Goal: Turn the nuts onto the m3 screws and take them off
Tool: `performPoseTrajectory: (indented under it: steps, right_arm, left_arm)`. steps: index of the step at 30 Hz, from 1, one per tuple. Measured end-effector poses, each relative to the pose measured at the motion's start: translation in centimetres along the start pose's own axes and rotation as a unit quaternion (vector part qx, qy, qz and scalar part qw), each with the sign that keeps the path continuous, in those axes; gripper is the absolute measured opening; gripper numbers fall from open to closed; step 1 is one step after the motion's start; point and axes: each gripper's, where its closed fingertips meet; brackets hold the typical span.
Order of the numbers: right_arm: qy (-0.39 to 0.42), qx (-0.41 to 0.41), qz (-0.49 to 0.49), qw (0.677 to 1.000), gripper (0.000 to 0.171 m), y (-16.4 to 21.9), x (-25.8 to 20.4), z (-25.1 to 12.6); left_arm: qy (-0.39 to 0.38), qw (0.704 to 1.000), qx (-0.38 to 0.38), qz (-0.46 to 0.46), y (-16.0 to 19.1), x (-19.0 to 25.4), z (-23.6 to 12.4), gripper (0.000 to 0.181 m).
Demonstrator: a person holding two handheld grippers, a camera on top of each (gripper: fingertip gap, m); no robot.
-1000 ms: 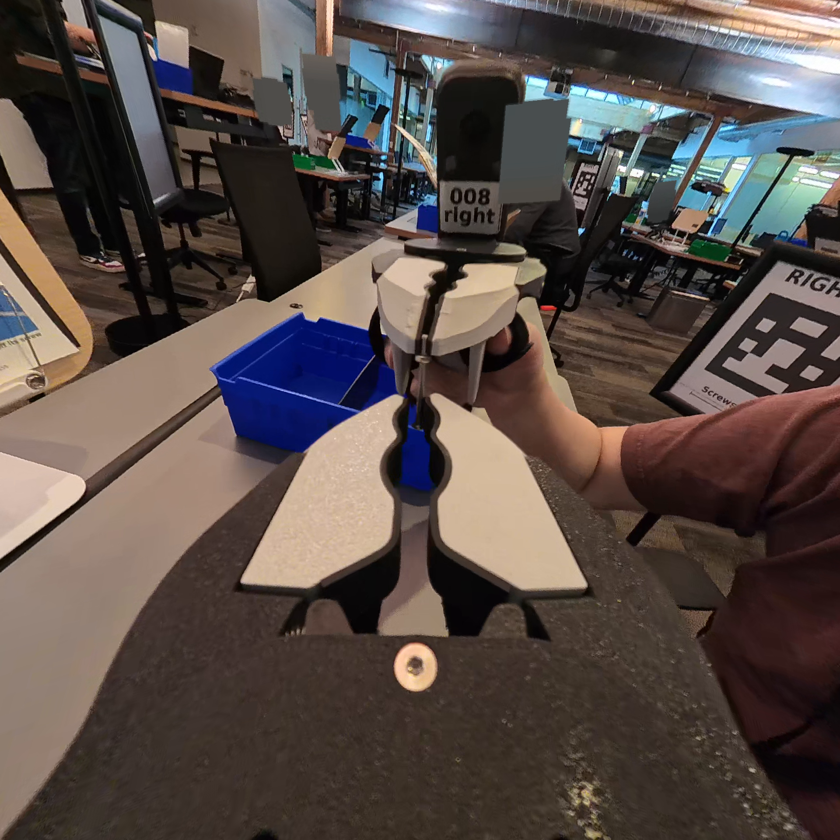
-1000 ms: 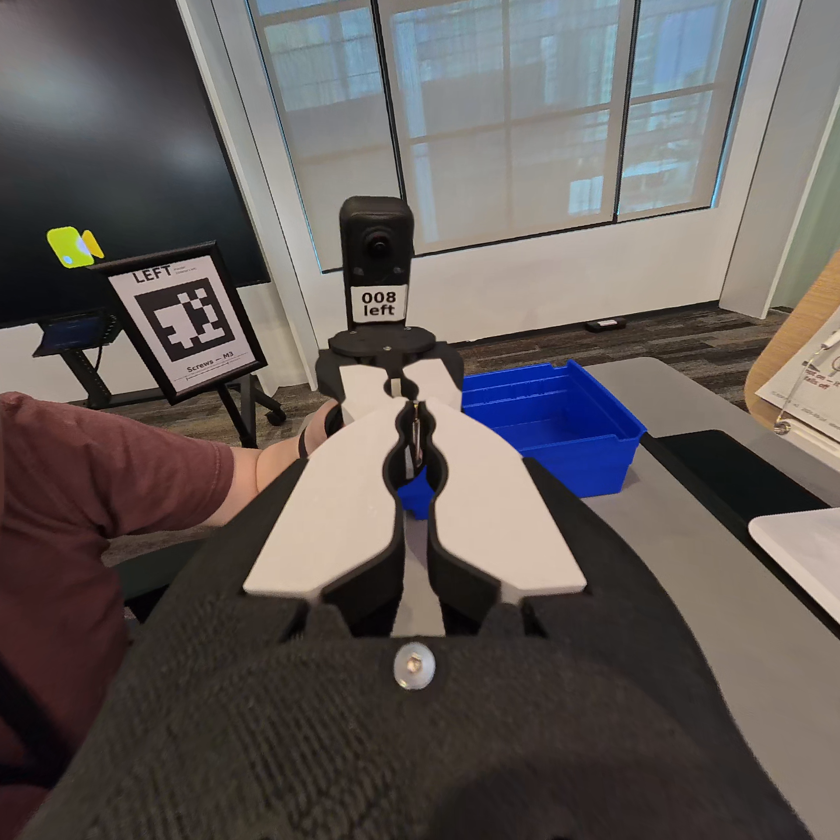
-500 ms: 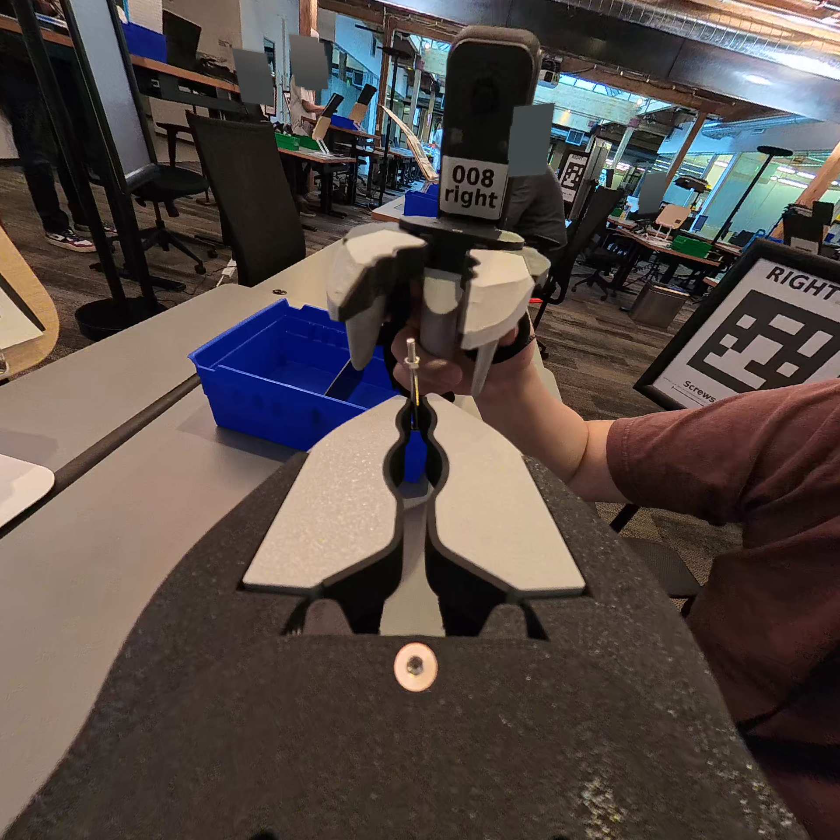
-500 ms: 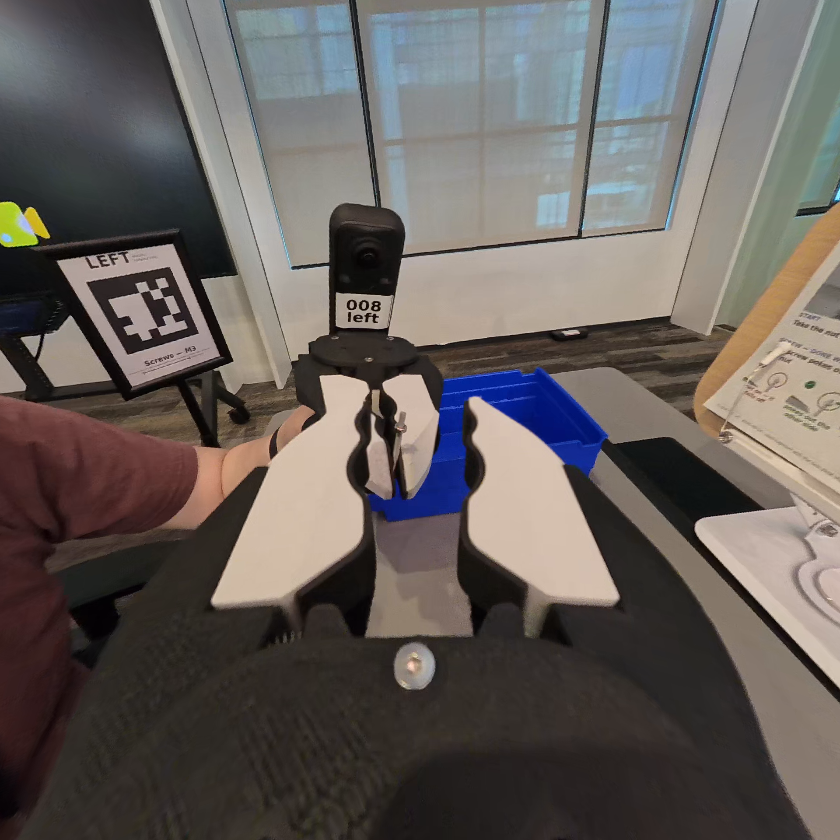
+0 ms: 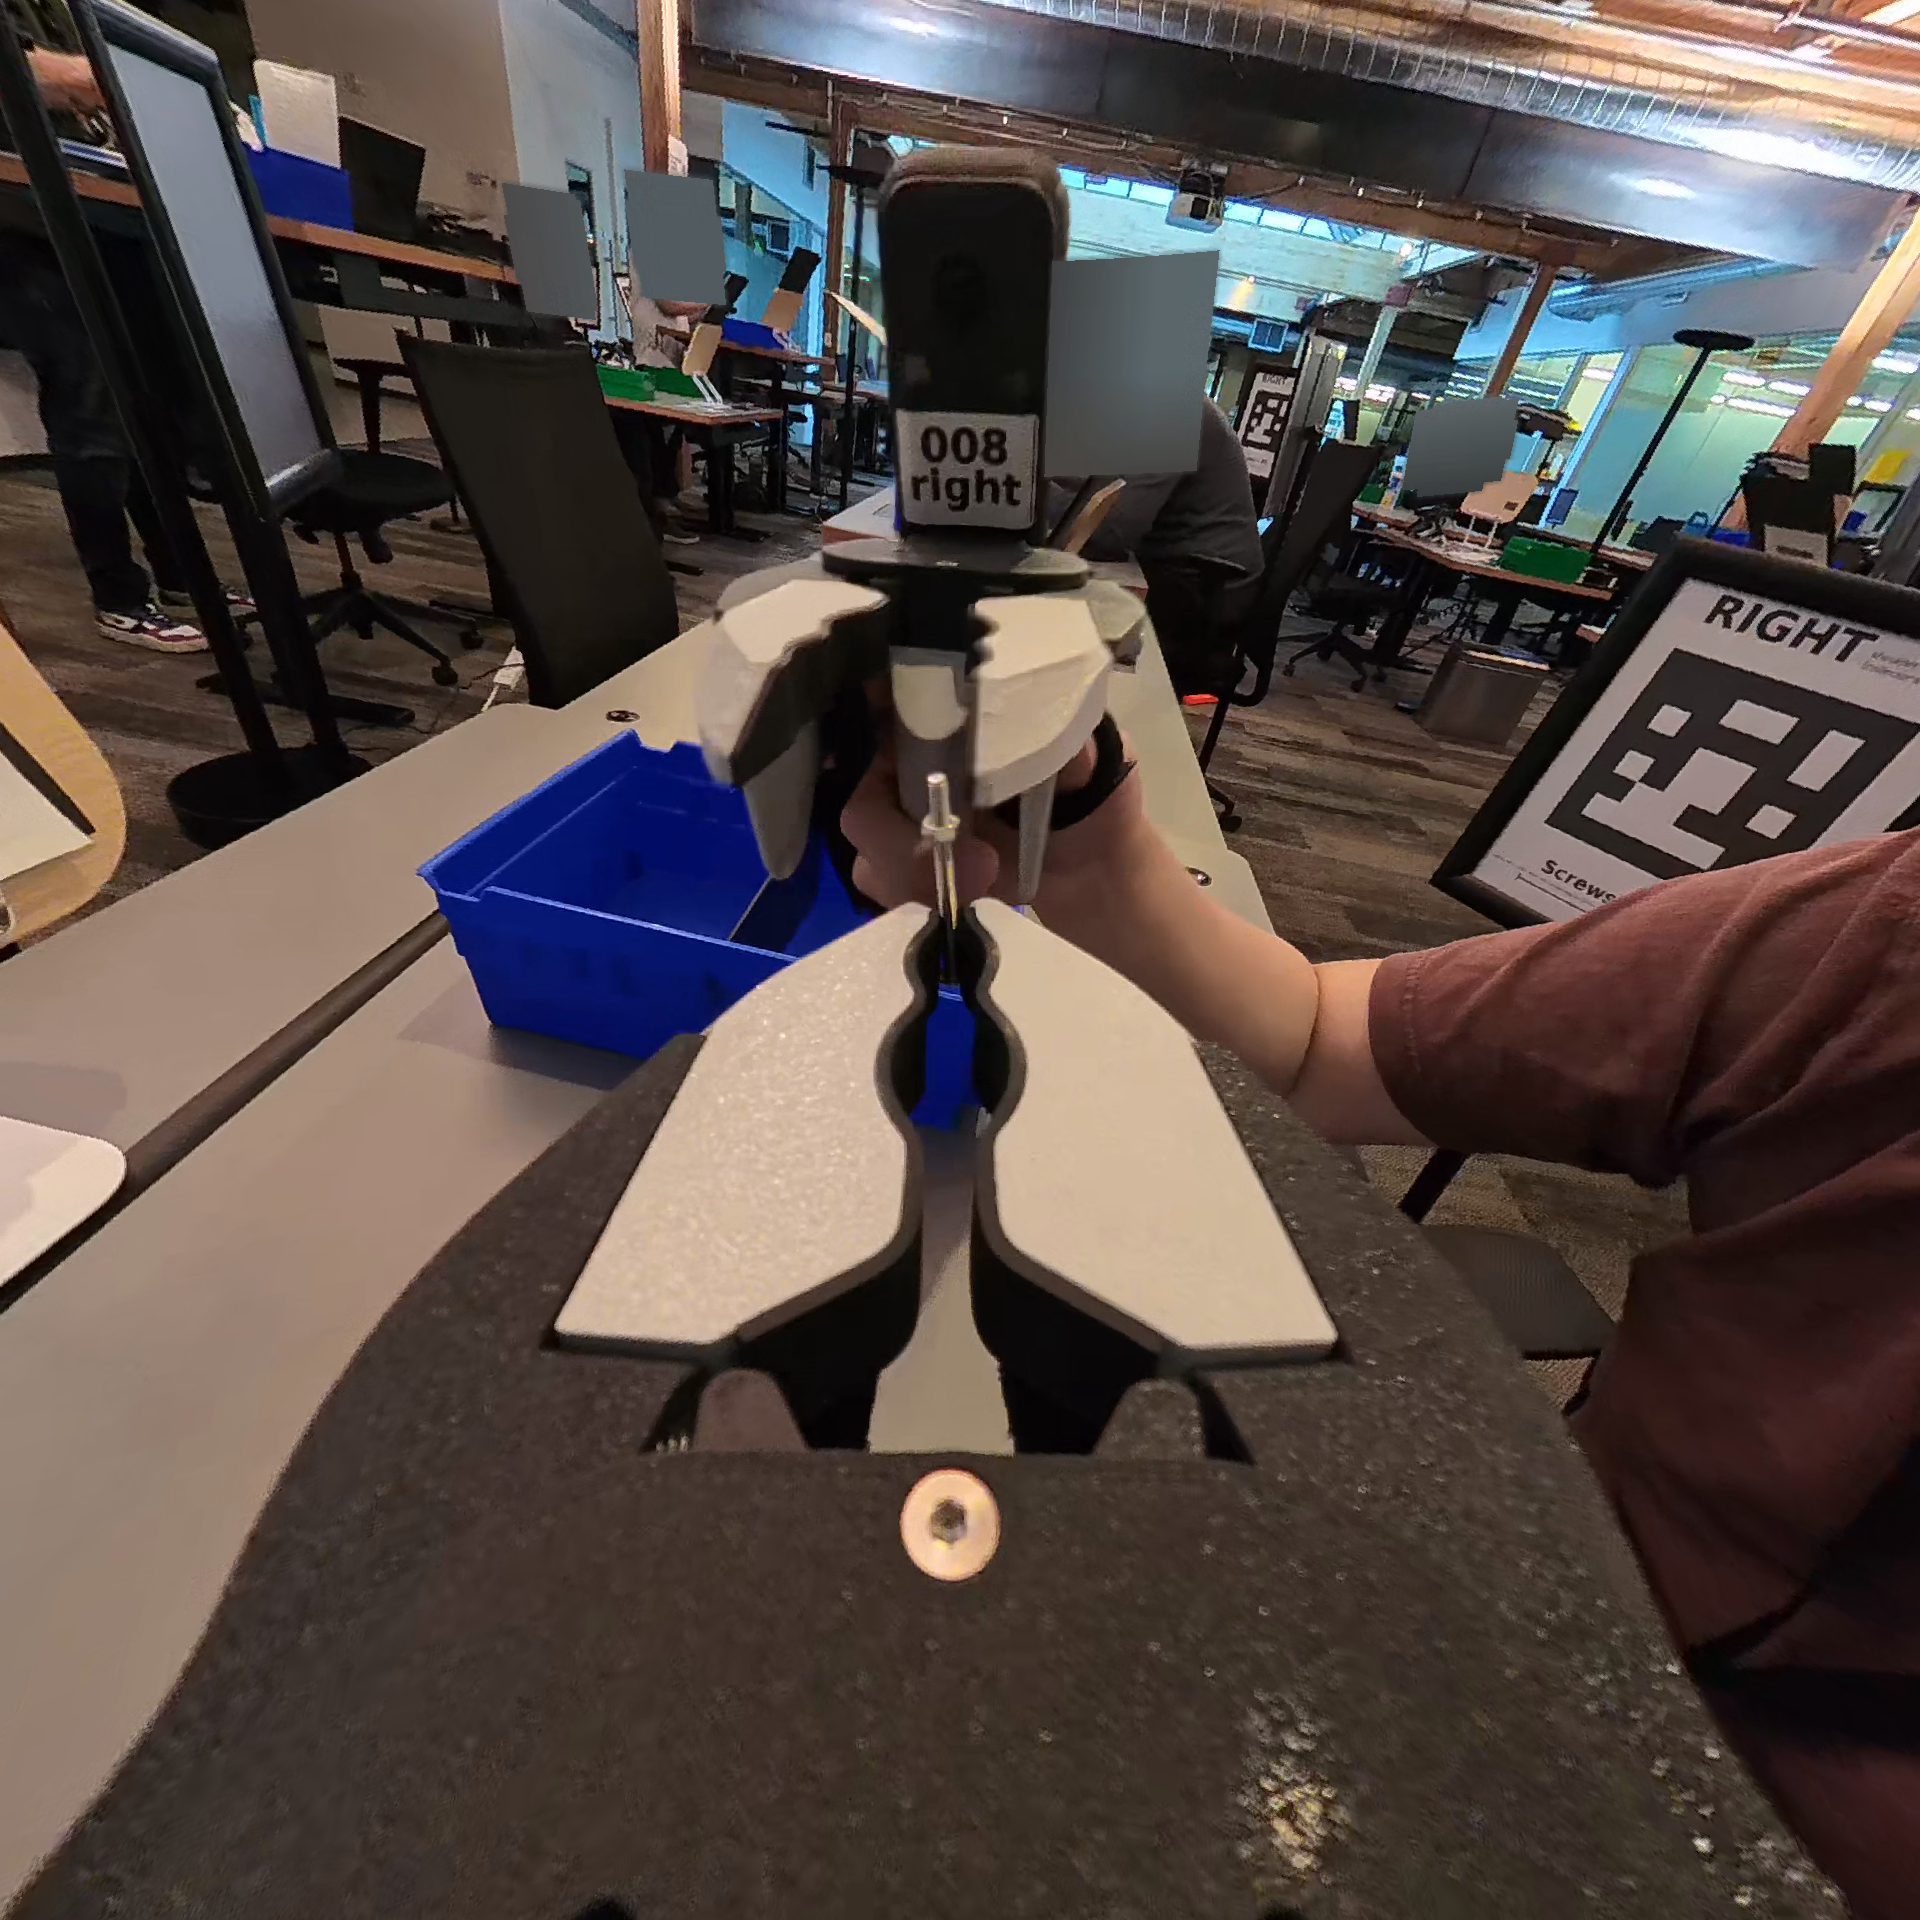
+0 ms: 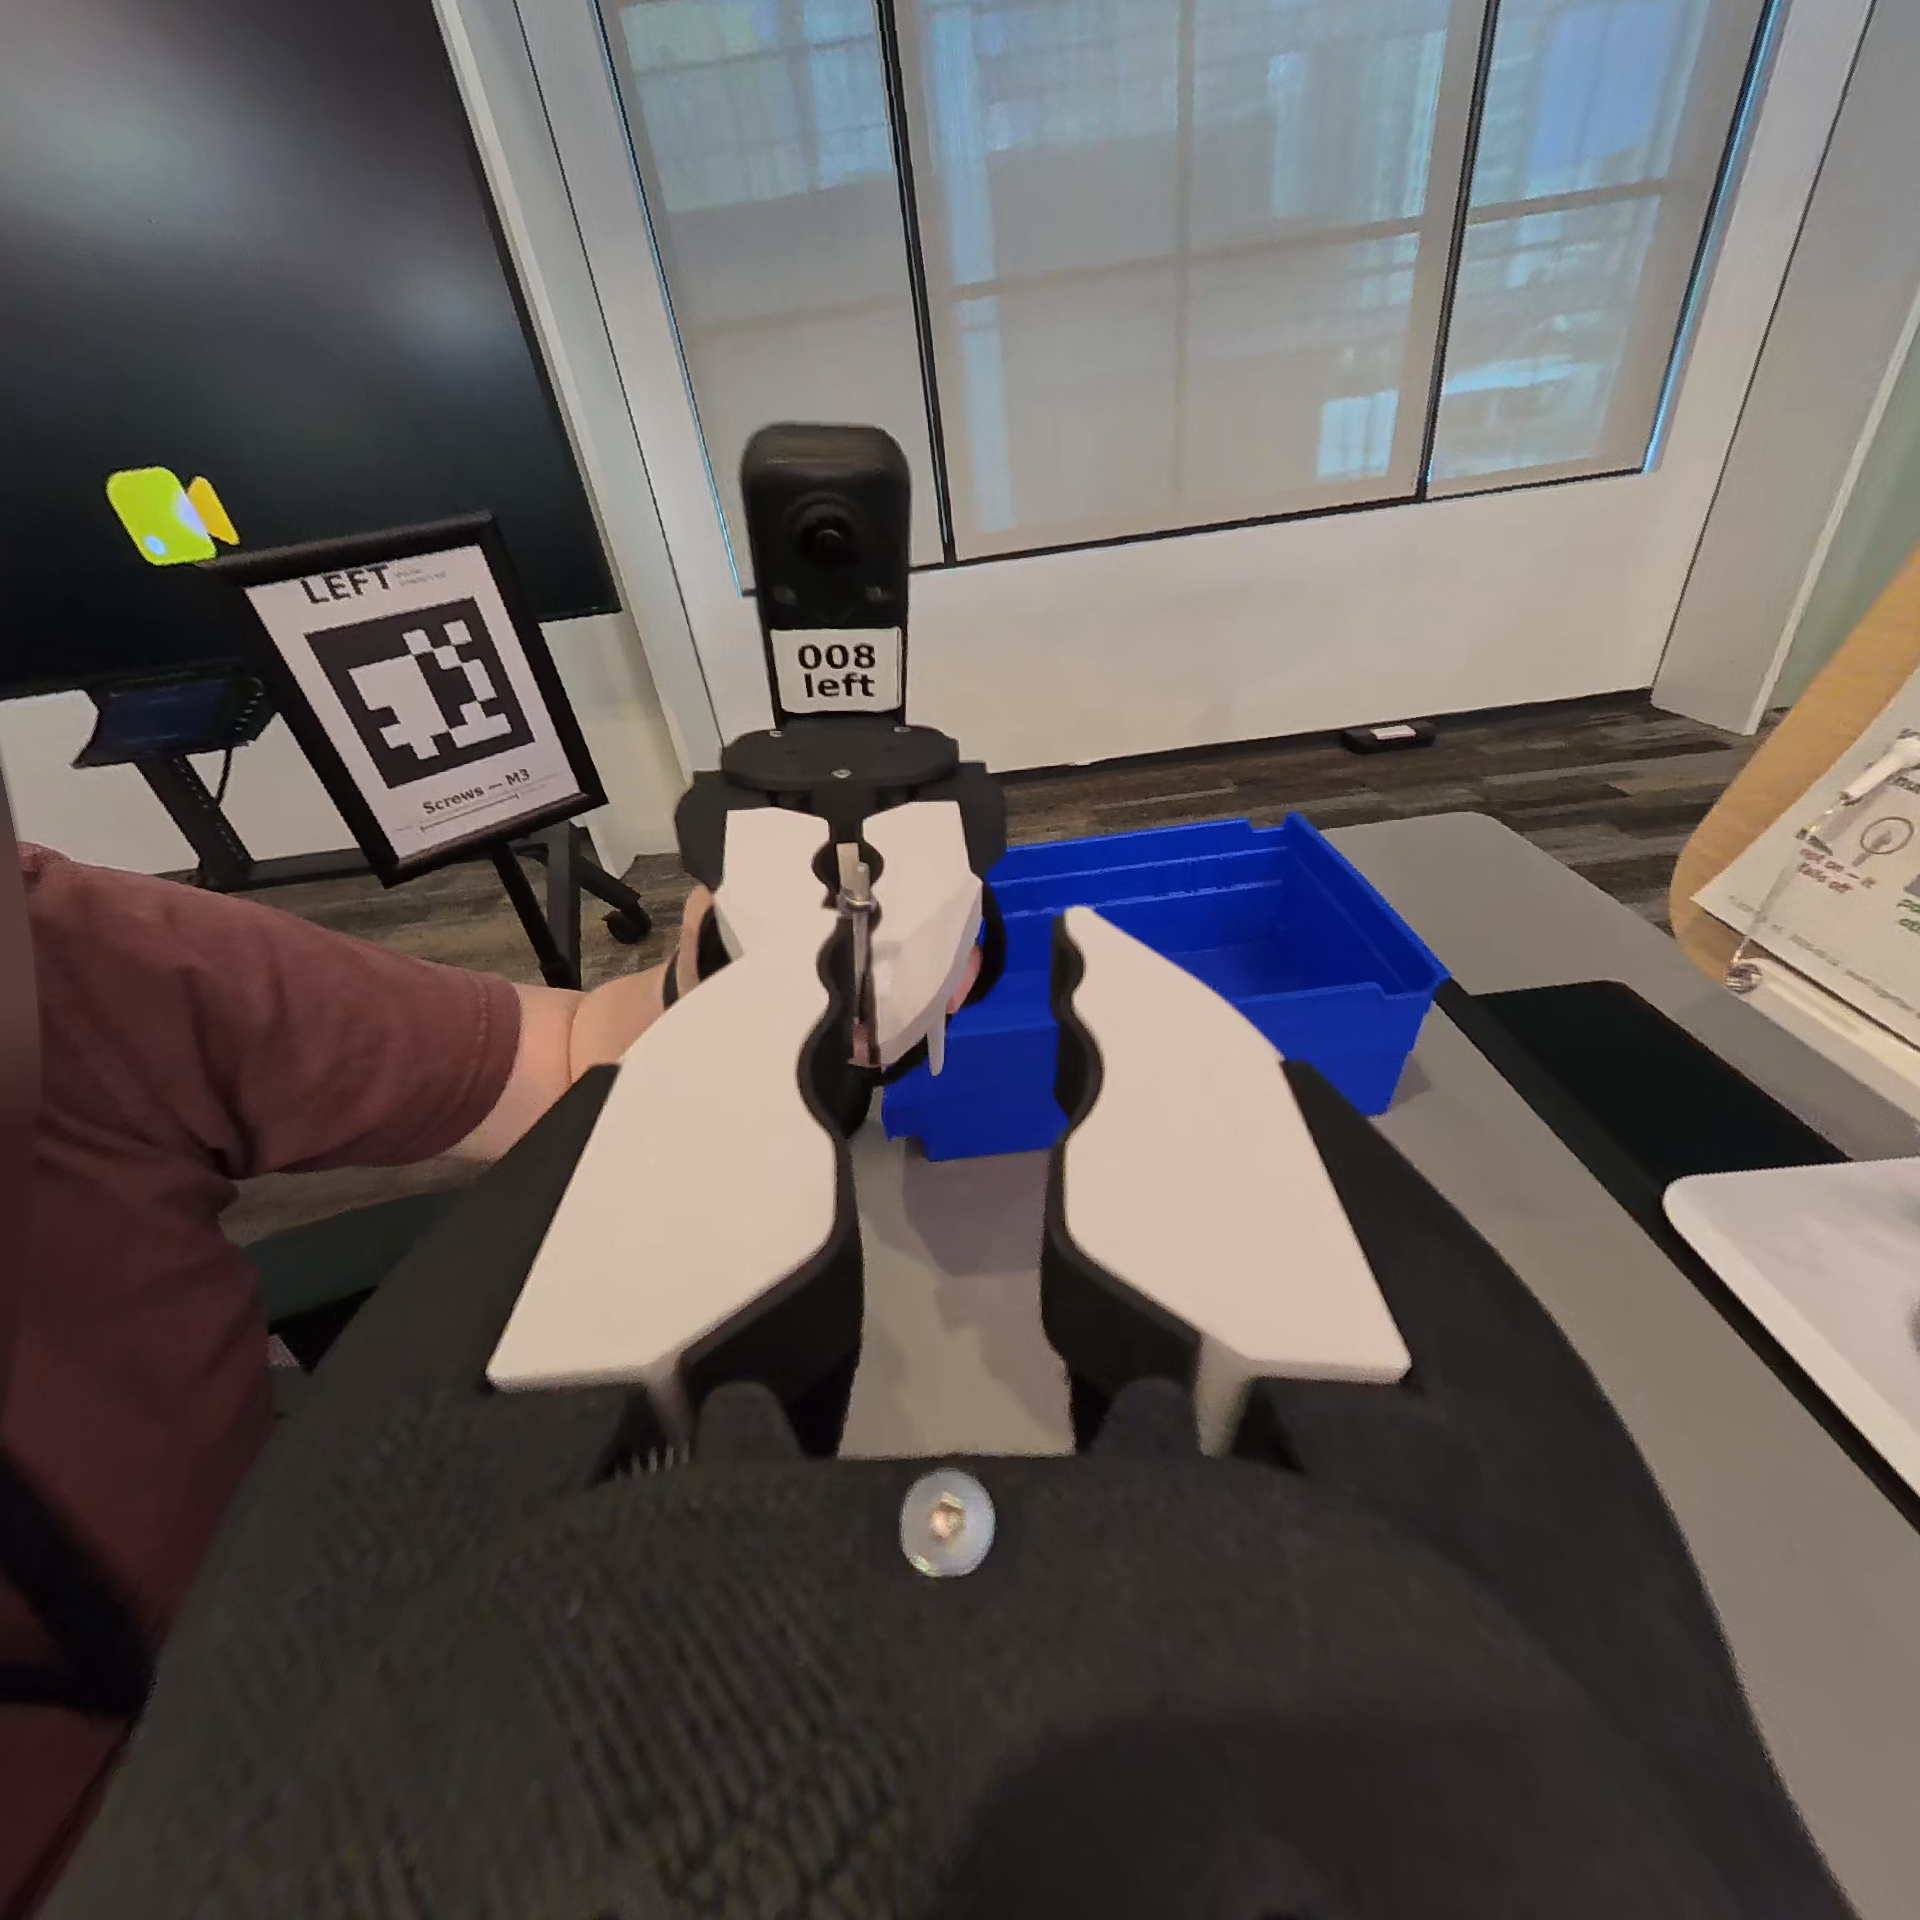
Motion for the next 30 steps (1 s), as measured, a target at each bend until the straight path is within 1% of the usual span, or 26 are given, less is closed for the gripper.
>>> performPoseTrajectory:
  steps: [2, 4, 8, 13, 16, 21, 30]
  right_arm:
    - [-0.019, 0.018, 0.007, 1.0, 0.036, -0.6, -0.8, 0.1]
    - [-0.025, 0.014, 0.018, 0.999, 0.037, -0.3, -1.1, 0.7]
    - [-0.011, -0.009, 0.011, 1.0, 0.049, 1.1, -1.0, 2.1]
    - [-0.019, -0.009, 0.011, 1.0, 0.05, 1.4, -1.5, 2.8]
    - [-0.022, -0.009, 0.008, 1.0, 0.05, 1.2, -1.6, 2.6]
    - [-0.029, -0.02, -0.012, 0.999, 0.051, 0.9, -1.9, 1.8]
    - [-0.034, -0.036, -0.023, 0.999, 0.052, 0.5, -1.7, 0.2]
  left_arm:
    - [-0.002, 1.0, 0.001, 0.001, 0.0, 0.0, 0.1, 0.003]
    - [0.001, 1.0, -0.003, 0.004, 0.2, 0.2, 0.3, 0.003]
    - [0.003, 1.0, -0.008, 0.021, 0.4, 0.8, 0.8, 0.003]
    - [0.003, 0.998, -0.013, 0.055, 0.5, 1.4, 1.1, 0.002]
    - [0.005, 0.998, -0.006, 0.066, 0.2, 1.7, 1.0, 0.002]
    - [0.024, 0.998, 0.003, 0.057, 0.0, 2.2, 0.8, 0.002]
    - [0.025, 0.998, 0.003, 0.064, -0.1, 2.4, 0.8, 0.003]
Point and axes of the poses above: each gripper's, where its closed fingertips meet, z out along the fingers, y out of its underside, x = y × z across the jaws
